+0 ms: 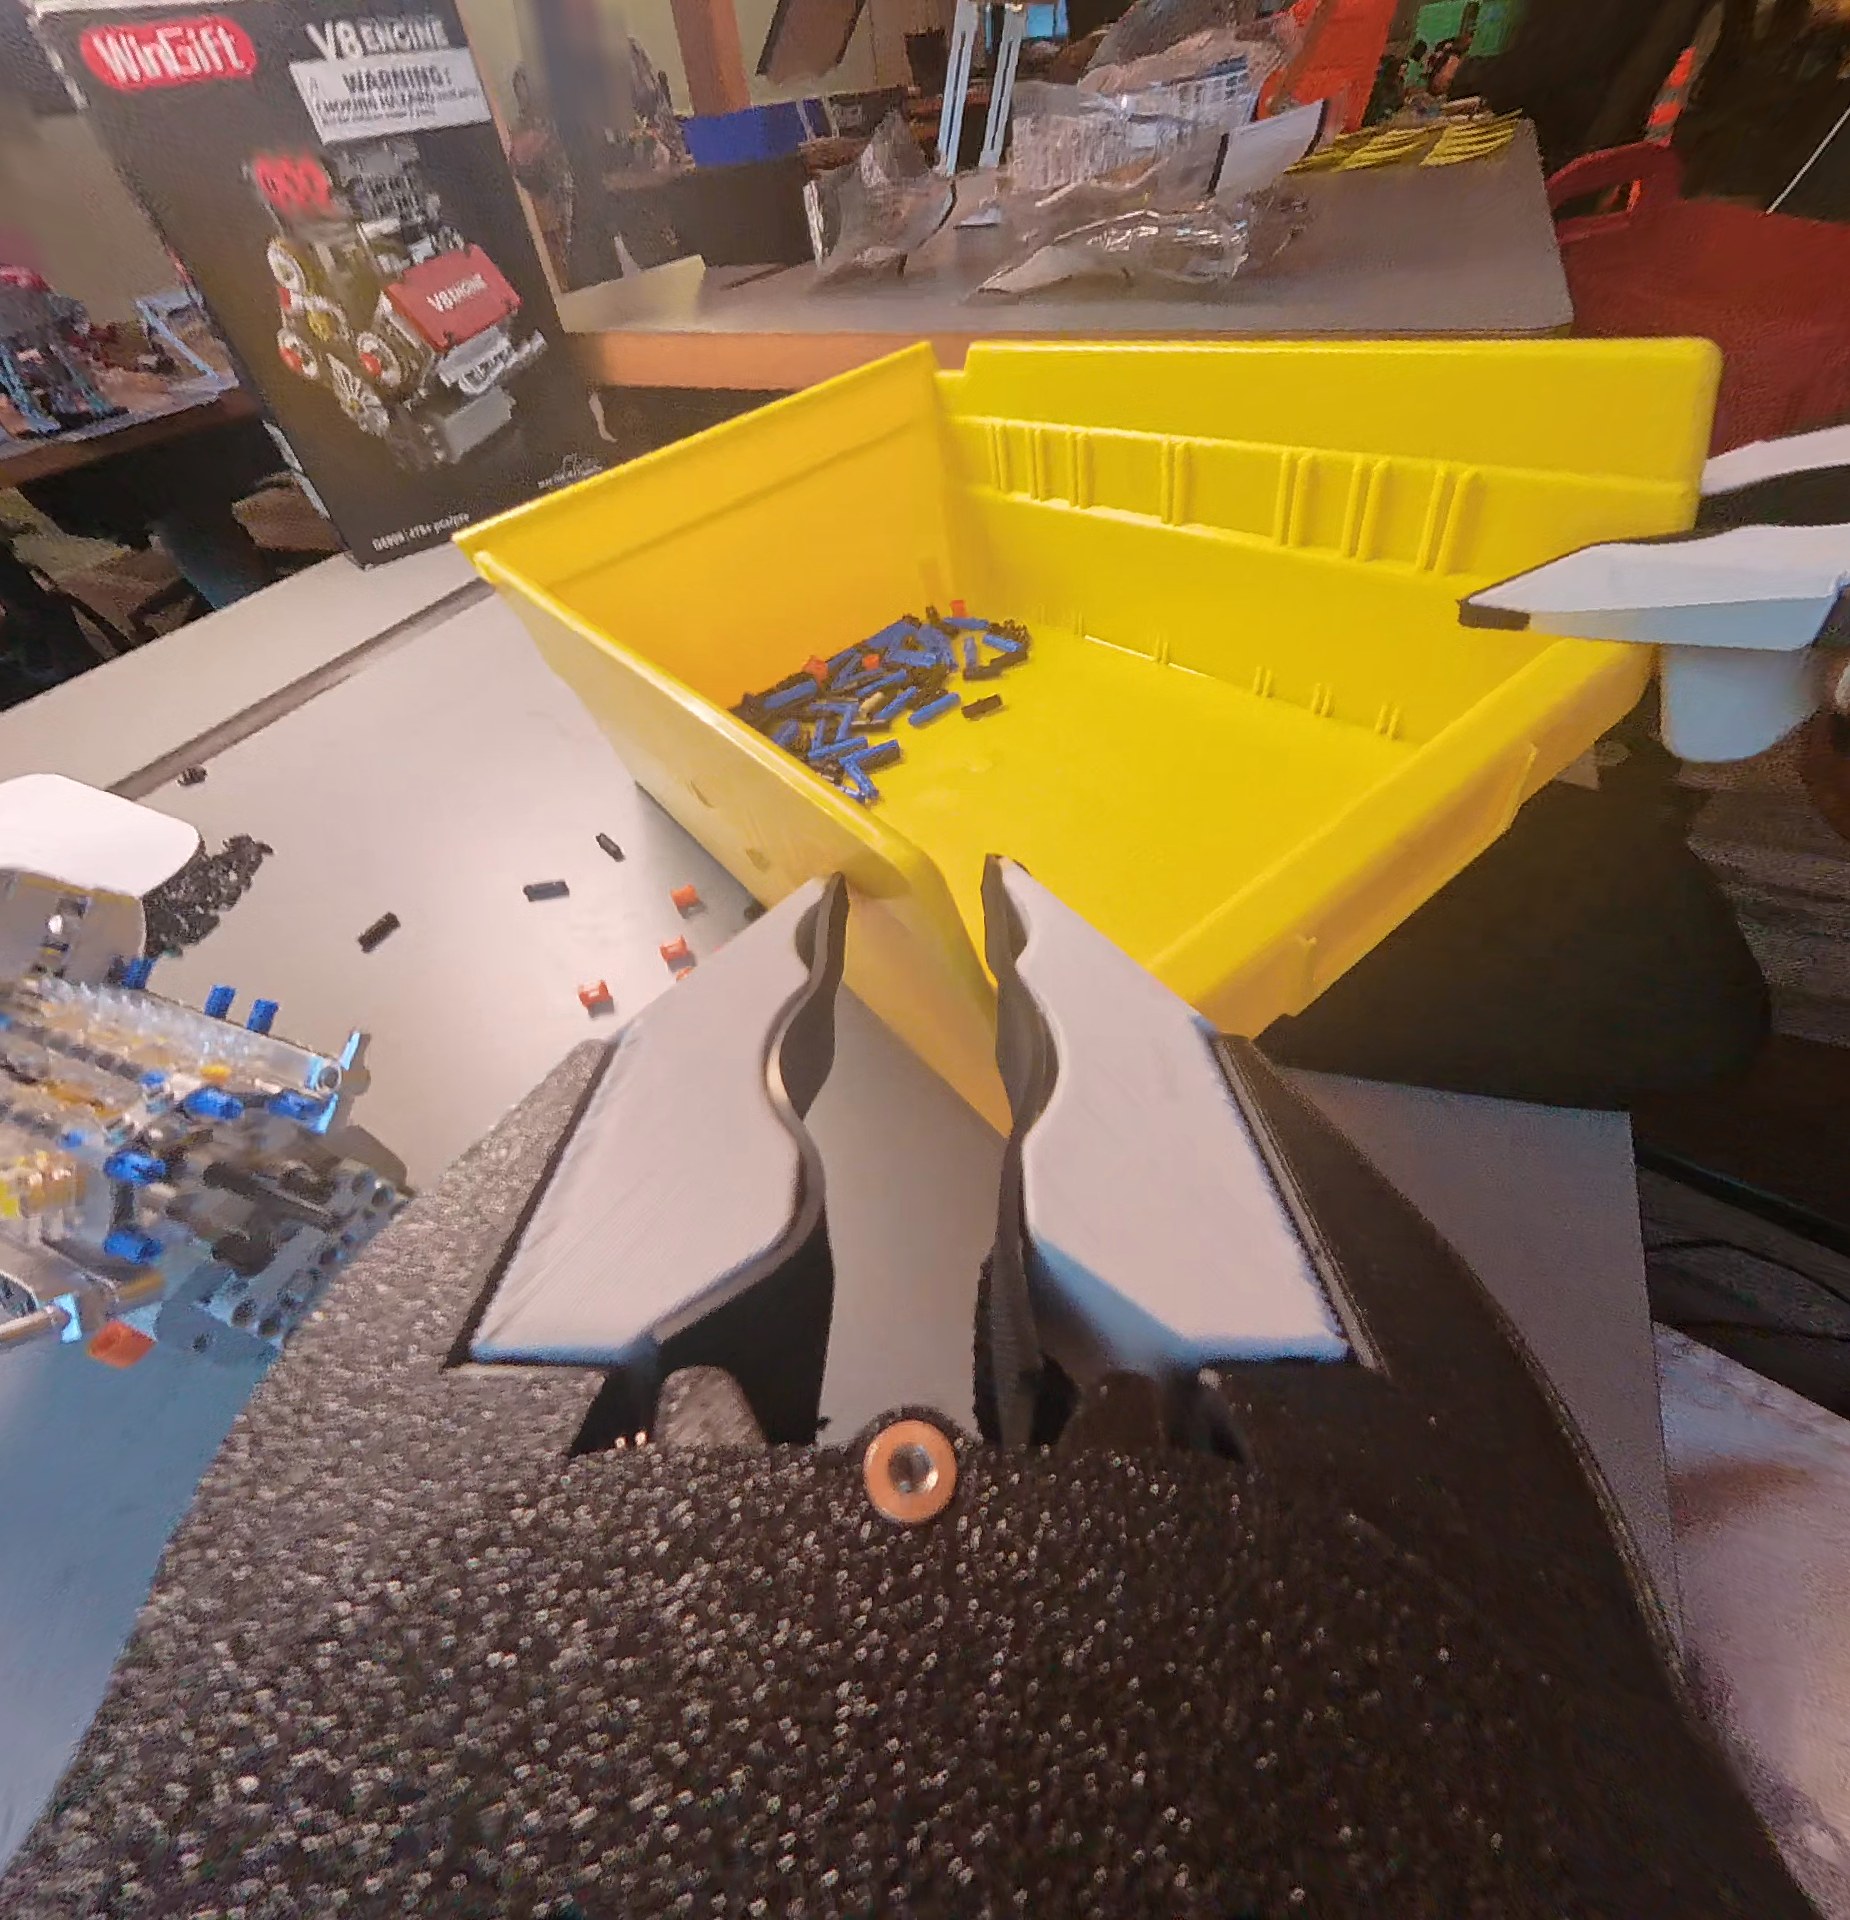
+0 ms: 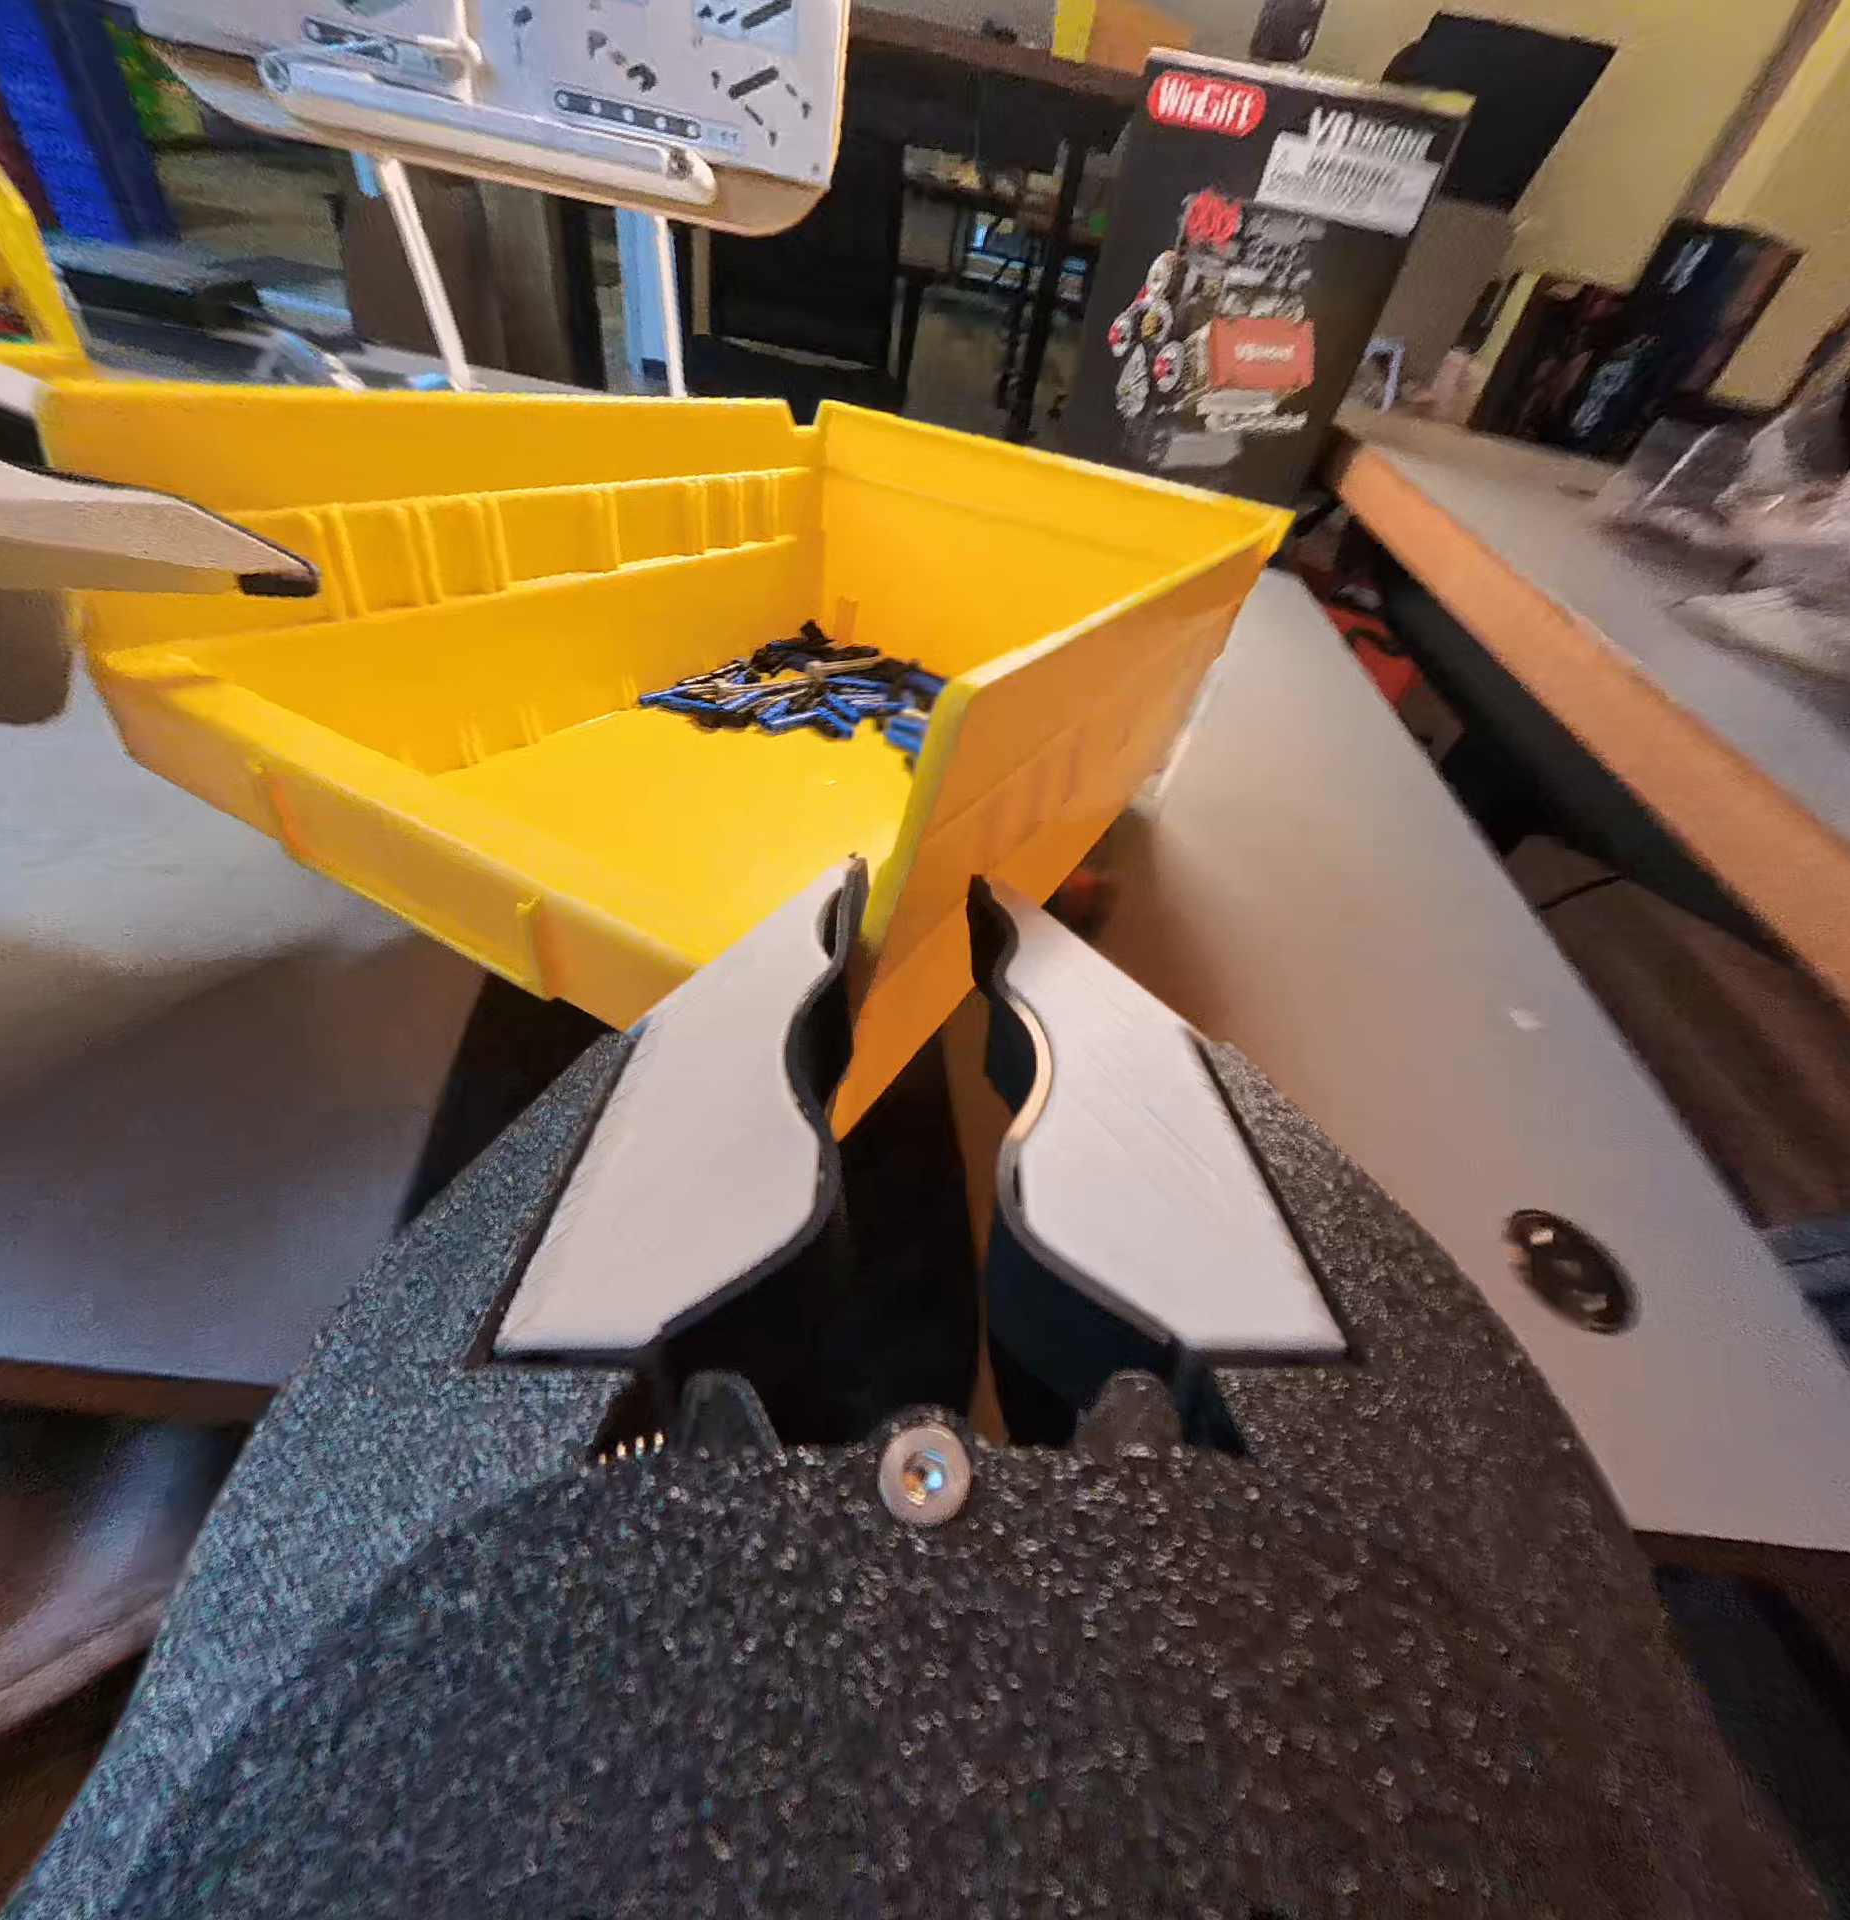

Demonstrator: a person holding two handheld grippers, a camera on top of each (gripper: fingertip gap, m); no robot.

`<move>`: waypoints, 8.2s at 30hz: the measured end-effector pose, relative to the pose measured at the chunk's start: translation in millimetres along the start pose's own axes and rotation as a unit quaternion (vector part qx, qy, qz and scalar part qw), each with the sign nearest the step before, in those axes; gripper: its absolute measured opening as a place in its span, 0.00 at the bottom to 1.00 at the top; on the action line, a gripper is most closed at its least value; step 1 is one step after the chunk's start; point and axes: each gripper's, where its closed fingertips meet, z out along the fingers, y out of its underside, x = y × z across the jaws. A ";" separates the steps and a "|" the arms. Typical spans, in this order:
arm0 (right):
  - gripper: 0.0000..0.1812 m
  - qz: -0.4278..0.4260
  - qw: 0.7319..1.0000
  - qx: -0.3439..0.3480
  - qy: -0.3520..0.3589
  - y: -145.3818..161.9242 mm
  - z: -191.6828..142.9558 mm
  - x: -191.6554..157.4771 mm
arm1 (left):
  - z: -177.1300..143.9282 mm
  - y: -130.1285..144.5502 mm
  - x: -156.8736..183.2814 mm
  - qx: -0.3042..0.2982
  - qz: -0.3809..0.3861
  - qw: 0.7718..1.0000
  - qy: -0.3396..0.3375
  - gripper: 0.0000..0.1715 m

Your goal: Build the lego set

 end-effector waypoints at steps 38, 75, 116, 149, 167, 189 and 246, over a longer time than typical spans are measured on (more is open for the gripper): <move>0.28 -0.055 0.998 -0.006 0.036 -45.2 273.5 174.8 | 159.8 -92.8 -124.1 0.015 -0.049 0.998 -0.033 0.29; 0.00 -0.284 0.813 -0.091 -0.500 30.6 197.5 -104.9 | -87.4 51.0 -161.5 -0.001 -0.079 0.993 -0.092 0.27; 0.00 -0.226 0.886 0.023 -0.404 -71.2 250.8 -121.6 | -89.4 50.1 -159.9 0.007 -0.109 0.991 -0.078 0.26; 0.07 -0.106 0.916 -0.321 -0.218 -9.5 519.8 74.1 | -80.3 51.7 -212.4 -0.022 -0.017 0.979 -0.200 0.28; 0.07 -0.025 0.935 -0.278 -0.221 -35.0 514.0 71.7 | -77.6 55.0 -215.9 -0.020 -0.035 0.980 -0.196 0.30; 0.05 -0.110 0.911 -0.336 -0.210 -15.7 518.8 66.5 | -75.2 56.6 -216.5 -0.017 -0.054 0.981 -0.184 0.30; 0.09 -0.053 0.948 -0.259 -0.174 -65.1 480.6 95.0 | -73.5 56.0 -212.2 -0.018 -0.049 0.984 -0.171 0.30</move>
